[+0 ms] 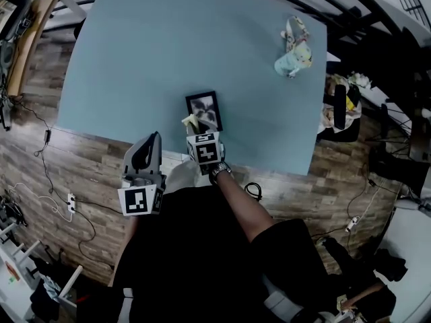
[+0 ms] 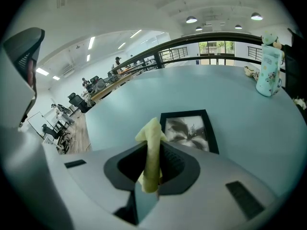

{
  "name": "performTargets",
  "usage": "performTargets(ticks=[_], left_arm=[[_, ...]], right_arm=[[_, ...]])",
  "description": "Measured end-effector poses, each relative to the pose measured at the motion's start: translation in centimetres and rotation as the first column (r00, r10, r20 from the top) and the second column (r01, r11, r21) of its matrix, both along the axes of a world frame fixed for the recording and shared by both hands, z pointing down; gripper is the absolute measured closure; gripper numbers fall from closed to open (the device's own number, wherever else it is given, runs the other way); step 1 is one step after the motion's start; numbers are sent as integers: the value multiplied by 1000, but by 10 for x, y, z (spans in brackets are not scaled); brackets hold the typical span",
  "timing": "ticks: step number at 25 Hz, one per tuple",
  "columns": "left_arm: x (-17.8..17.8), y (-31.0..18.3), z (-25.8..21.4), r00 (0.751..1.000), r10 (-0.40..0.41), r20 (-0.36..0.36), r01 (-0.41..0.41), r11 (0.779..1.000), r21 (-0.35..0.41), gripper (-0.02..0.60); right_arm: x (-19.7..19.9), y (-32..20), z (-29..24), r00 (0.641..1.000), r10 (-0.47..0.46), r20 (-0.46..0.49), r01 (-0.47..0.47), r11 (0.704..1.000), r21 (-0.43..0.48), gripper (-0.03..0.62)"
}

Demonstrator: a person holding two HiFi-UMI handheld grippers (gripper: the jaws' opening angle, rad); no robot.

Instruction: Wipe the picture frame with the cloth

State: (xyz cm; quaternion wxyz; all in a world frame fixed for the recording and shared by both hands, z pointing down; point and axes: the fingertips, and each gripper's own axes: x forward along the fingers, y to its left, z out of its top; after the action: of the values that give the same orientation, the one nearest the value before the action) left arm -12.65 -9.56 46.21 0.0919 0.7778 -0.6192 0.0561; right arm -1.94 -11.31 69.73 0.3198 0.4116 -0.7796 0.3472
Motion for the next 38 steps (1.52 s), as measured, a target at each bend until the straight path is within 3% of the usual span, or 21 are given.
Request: performTargets(ticks=[11, 38], left_arm=[[5, -11, 4, 1000, 0, -3, 0, 1000, -10, 584], [58, -36, 3, 994, 109, -24, -109, 994, 1, 584]], right_arm=[[13, -3, 10, 1000, 7, -19, -7, 1000, -26, 536], [97, -20, 8, 984, 166, -59, -167, 986, -15, 536]])
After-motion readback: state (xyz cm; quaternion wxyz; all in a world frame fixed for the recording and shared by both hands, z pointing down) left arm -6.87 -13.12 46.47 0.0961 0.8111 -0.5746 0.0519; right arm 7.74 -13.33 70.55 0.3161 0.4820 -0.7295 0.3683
